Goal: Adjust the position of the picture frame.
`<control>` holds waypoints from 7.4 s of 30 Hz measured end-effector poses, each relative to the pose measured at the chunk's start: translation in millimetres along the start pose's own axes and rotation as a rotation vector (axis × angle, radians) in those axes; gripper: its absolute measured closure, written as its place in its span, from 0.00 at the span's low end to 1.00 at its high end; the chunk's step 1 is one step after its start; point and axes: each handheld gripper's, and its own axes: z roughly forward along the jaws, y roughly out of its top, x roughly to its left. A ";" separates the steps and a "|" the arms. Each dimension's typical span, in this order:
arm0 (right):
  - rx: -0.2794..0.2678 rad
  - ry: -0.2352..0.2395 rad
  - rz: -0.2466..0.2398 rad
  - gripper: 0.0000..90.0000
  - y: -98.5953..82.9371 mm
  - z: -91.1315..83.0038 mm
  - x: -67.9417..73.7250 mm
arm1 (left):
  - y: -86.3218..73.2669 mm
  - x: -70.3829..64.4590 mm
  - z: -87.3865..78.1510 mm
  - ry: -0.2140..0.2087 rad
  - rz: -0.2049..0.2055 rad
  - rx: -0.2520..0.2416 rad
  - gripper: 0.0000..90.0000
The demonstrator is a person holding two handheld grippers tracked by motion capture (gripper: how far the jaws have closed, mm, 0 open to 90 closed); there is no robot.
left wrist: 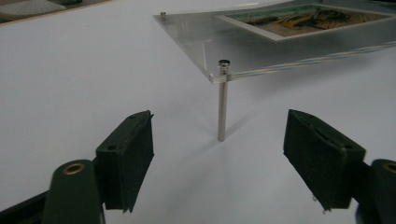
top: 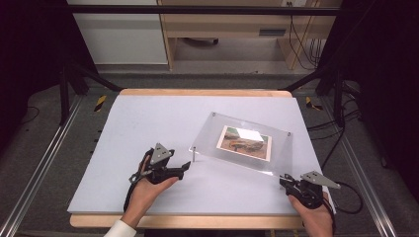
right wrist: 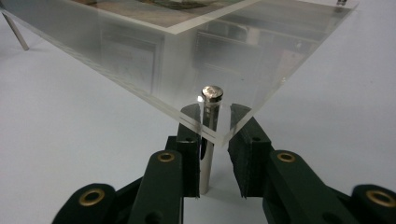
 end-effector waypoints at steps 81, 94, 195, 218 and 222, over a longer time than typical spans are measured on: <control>-0.079 0.058 0.053 0.94 13.0 -2.3 -4.0 | 24.0 4.8 58.8 -0.077 -0.079 -0.019 0.91; -0.101 0.056 0.031 0.95 21.1 -6.7 -3.7 | 31.8 2.3 54.4 -0.051 -0.058 -0.050 0.94; -0.015 0.256 -0.132 0.94 42.9 48.4 77.4 | -46.5 29.8 -74.2 0.119 -0.126 -0.019 0.92; 0.099 0.262 -0.129 0.92 30.4 54.8 75.9 | -56.7 29.3 -69.1 0.106 -0.084 0.106 0.85; 0.095 0.267 -0.119 0.74 30.5 48.2 72.5 | -55.2 32.4 -77.4 0.114 -0.065 0.097 0.73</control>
